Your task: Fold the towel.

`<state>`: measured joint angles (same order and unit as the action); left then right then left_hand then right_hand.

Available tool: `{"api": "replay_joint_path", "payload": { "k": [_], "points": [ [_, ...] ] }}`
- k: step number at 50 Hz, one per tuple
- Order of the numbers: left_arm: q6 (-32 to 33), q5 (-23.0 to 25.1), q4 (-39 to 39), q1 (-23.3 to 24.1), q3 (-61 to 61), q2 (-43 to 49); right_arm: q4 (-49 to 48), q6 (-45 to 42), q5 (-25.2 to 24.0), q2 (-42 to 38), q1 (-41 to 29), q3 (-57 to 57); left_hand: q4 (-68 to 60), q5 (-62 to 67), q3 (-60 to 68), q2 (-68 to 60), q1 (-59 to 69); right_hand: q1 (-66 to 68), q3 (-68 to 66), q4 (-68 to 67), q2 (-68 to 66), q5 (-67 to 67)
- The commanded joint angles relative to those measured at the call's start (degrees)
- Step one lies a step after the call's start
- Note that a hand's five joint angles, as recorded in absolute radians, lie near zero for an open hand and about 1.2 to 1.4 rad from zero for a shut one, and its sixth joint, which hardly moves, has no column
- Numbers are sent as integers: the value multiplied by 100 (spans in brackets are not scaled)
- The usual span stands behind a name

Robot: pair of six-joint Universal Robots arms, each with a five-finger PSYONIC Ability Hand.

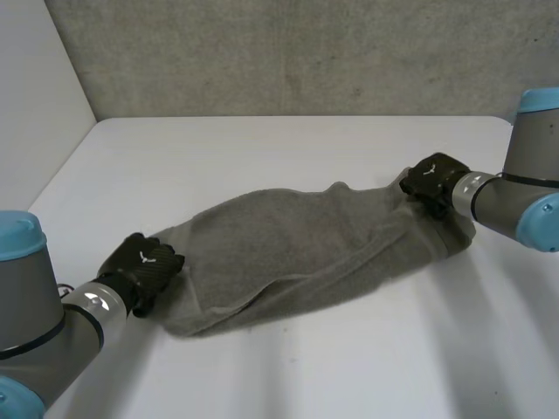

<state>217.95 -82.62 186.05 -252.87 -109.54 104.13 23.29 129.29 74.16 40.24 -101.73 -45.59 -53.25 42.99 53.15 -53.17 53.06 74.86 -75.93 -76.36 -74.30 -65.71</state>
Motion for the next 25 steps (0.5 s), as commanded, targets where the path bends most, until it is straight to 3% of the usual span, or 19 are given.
{"api": "replay_joint_path", "payload": {
  "k": [1,7,10,11,25],
  "points": [
    [2,-17,195,1,134,55,9,53,-16,468,144,-407,-911,937,921,-919,930,514,-407,-364,-570,-429],
    [2,-26,239,-70,214,196,9,62,-218,1048,320,-1083,-373,398,383,-381,392,-372,479,522,315,456],
    [2,-35,239,-78,205,257,9,53,-437,1258,425,-1468,697,-671,-687,688,-677,-1344,1450,1493,1287,1428],
    [-7,-26,230,-78,196,283,9,61,-516,1337,460,-1653,1520,-1494,-1510,1511,-1500,-1364,1471,1514,1308,1449],
    [-25,44,204,-26,371,275,-473,53,-806,1777,777,-2981,2823,-2798,-2813,2815,-2804,-1264,1370,1413,1207,1348]
  ]
}}
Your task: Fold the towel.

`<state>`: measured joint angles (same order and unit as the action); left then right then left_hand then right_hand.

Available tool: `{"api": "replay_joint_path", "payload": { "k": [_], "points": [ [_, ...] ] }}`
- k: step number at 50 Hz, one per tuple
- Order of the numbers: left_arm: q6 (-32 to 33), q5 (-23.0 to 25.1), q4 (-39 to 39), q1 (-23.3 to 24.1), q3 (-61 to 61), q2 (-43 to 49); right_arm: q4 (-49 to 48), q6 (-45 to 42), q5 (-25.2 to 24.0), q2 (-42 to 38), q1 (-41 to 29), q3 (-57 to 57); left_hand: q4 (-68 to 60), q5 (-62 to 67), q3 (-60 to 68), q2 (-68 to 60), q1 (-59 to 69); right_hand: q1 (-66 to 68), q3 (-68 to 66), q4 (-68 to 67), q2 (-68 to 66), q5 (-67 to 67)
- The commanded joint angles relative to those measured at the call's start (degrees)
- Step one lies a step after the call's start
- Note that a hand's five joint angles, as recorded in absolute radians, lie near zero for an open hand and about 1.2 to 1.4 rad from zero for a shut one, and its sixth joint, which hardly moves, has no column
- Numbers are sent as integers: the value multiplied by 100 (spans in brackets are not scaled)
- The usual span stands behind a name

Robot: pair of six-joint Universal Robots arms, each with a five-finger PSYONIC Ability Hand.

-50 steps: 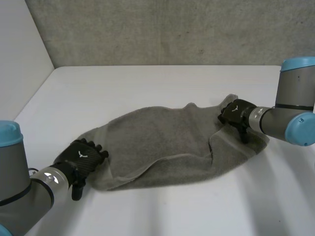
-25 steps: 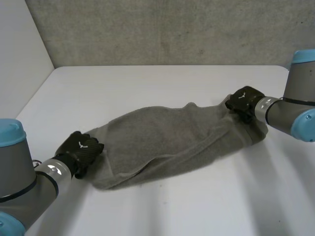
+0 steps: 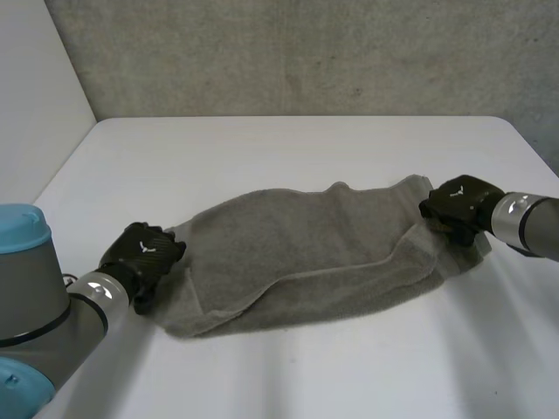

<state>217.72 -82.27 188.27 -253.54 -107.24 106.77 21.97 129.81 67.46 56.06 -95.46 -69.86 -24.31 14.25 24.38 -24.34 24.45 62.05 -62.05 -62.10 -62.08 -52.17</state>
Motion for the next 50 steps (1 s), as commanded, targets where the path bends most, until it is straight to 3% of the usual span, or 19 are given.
{"api": "replay_joint_path", "payload": {
  "k": [1,6,13,28,39,50],
  "points": [
    [-1,9,-18,41,142,11,-342,0,-136,195,150,-555,-71,77,64,-67,56,18,-18,-13,-15,-6],
    [8,53,-27,68,230,46,-518,-9,-277,309,238,-898,-71,77,64,-67,56,18,-18,-13,-15,-6],
    [-10,483,-62,94,405,362,-737,-17,-338,371,256,-1249,-71,77,64,-67,56,18,-18,-13,-15,-6],
    [-10,449,-246,103,696,828,-896,-44,-347,379,291,-1390,-391,397,384,-387,376,18,-18,-13,-15,-6],
    [-1,422,-255,94,739,916,-966,-44,-347,371,300,-1425,-2157,2163,2150,-2153,2142,35,-35,-30,-31,-23],
    [25,79,-255,94,748,749,-975,-9,-347,406,361,-1442,-4377,4383,4370,-4373,4362,69,-69,-64,-65,-57]
  ]
}}
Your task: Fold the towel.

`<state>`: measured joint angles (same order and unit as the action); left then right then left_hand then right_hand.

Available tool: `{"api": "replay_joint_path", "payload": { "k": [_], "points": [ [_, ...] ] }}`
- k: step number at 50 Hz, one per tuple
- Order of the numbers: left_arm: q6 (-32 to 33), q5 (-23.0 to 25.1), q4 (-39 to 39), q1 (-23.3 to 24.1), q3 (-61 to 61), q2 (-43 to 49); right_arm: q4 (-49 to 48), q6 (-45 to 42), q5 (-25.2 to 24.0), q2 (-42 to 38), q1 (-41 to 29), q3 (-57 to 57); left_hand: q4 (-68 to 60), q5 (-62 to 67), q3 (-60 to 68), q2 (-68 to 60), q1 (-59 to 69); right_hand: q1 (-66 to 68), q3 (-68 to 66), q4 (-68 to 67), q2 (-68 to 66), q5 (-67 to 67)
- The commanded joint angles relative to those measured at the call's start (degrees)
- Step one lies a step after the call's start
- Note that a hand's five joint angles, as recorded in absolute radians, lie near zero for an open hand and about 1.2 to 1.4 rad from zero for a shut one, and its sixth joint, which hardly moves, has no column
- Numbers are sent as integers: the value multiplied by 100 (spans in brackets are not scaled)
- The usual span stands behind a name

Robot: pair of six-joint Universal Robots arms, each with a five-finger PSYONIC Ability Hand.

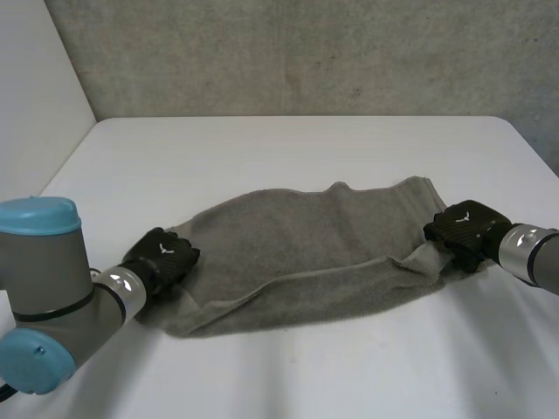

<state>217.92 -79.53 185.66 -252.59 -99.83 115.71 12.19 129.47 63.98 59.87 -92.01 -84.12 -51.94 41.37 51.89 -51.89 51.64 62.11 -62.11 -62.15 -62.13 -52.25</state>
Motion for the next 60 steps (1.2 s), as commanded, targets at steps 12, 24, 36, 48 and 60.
{"api": "replay_joint_path", "payload": {
  "k": [12,24,36,48,60],
  "points": [
    [-74,-220,-38,-88,-151,-847,73,69,-131,639,359,-315,-2806,2863,2811,-2811,2836,481,-482,-477,-479,-467],
    [-373,-185,-557,-370,-670,-2307,802,8,-817,1879,1150,-755,-2806,2863,2811,-2811,2836,1789,-1789,-1785,-1787,-1775],
    [-979,-97,-698,-1002,-1389,-3774,2312,-1061,-1643,3092,2582,-860,-2806,2863,2811,-2811,2836,1789,-1789,-1785,-1787,-1775],
    [-997,342,-812,-1082,-1522,-3713,3457,-2506,-1740,3066,2926,-896,-2806,2863,2811,-2811,2836,1789,-1789,-1785,-1787,-1775],
    [-1032,351,-294,-950,-575,-2196,3176,-2103,-1653,1679,2374,-177,-2806,2863,2811,-2811,2836,1789,-1789,-1785,-1787,-1775]
  ]
}}
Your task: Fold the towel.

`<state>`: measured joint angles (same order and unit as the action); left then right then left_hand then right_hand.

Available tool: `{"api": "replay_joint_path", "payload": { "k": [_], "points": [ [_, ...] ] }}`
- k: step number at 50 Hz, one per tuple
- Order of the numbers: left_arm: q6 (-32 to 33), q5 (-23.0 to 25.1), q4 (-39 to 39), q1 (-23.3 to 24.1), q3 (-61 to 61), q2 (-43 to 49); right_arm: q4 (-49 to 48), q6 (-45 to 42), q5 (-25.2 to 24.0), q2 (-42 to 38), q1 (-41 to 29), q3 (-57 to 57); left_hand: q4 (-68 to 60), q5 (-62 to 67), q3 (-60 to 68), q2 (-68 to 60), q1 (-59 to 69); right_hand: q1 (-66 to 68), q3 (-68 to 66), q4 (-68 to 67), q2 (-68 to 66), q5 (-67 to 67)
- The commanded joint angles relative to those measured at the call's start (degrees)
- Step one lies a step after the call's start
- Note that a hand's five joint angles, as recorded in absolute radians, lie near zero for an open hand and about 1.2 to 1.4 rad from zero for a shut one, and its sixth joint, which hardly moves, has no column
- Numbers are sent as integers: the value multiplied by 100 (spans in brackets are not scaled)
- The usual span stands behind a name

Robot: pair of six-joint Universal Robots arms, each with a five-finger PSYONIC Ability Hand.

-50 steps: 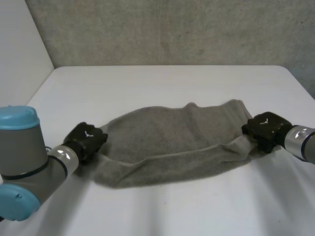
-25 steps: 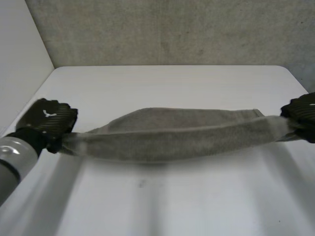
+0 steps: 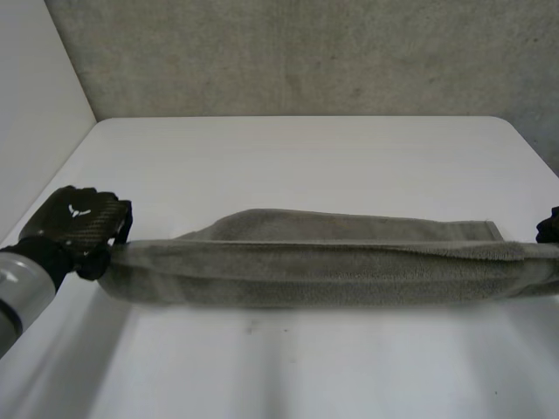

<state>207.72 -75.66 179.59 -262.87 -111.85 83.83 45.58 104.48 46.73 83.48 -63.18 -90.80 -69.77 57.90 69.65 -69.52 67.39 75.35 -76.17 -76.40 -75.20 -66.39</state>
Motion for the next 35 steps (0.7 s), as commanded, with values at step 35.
{"api": "replay_joint_path", "payload": {
  "k": [35],
  "points": [
    [-2218,-1038,1095,711,7582,3350,-4013,5003,2710,-2670,-3166,6479,-1023,1210,1035,-1048,1261,465,-383,-360,-480,-361]
  ]
}}
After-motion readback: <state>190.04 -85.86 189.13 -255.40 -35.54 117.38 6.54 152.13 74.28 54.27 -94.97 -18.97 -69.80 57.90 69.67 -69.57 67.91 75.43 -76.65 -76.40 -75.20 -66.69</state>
